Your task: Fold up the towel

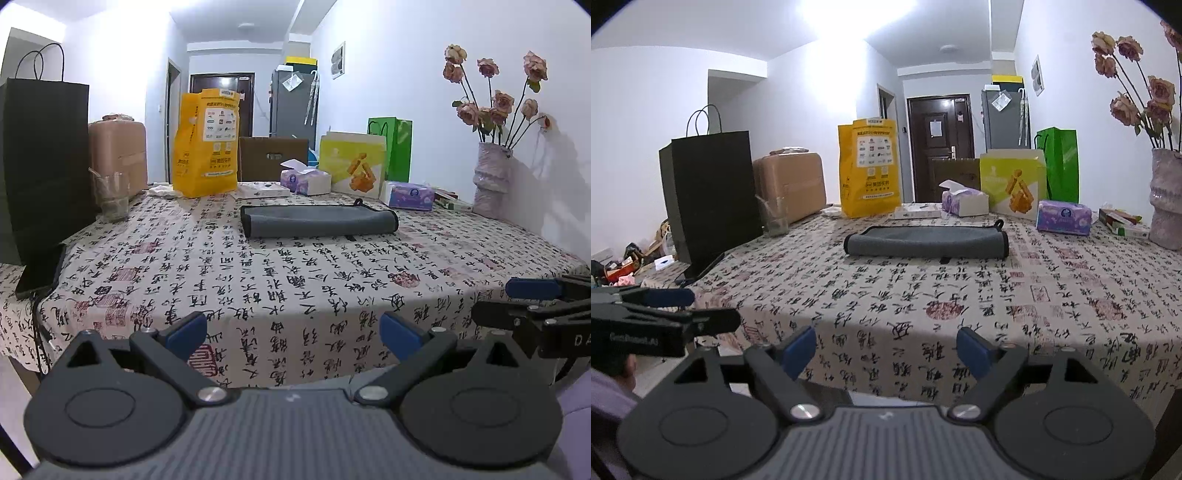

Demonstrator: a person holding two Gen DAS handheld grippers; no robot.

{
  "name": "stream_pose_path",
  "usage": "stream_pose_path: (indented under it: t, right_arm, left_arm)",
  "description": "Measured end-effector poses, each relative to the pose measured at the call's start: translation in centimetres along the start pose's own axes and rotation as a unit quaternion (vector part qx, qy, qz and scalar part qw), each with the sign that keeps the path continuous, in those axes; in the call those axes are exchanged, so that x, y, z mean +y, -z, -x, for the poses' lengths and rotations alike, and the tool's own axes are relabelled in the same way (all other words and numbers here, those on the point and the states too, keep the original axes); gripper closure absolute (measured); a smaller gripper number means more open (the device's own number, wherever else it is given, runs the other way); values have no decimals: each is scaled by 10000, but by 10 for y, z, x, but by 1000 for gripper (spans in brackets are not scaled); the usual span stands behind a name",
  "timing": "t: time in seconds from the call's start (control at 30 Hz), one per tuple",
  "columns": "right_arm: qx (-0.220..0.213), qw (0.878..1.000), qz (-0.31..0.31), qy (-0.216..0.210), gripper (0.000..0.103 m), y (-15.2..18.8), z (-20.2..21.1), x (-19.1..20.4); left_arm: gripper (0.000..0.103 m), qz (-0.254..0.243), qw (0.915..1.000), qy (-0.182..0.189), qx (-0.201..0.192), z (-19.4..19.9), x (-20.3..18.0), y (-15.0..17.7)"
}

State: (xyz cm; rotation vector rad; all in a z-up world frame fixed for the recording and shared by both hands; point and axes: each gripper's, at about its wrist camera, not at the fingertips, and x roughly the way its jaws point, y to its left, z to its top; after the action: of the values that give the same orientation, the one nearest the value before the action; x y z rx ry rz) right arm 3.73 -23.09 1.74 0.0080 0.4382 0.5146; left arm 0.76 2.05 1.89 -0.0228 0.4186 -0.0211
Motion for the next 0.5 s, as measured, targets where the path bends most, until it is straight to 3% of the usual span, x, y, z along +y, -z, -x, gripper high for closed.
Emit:
stream_pose_path:
  t: [0.5]
  right_arm:
    - [29,10000,-86,-8,20,7,7,1]
  left_arm:
    - [1,-38,10000,-27,-1,7,-4,6]
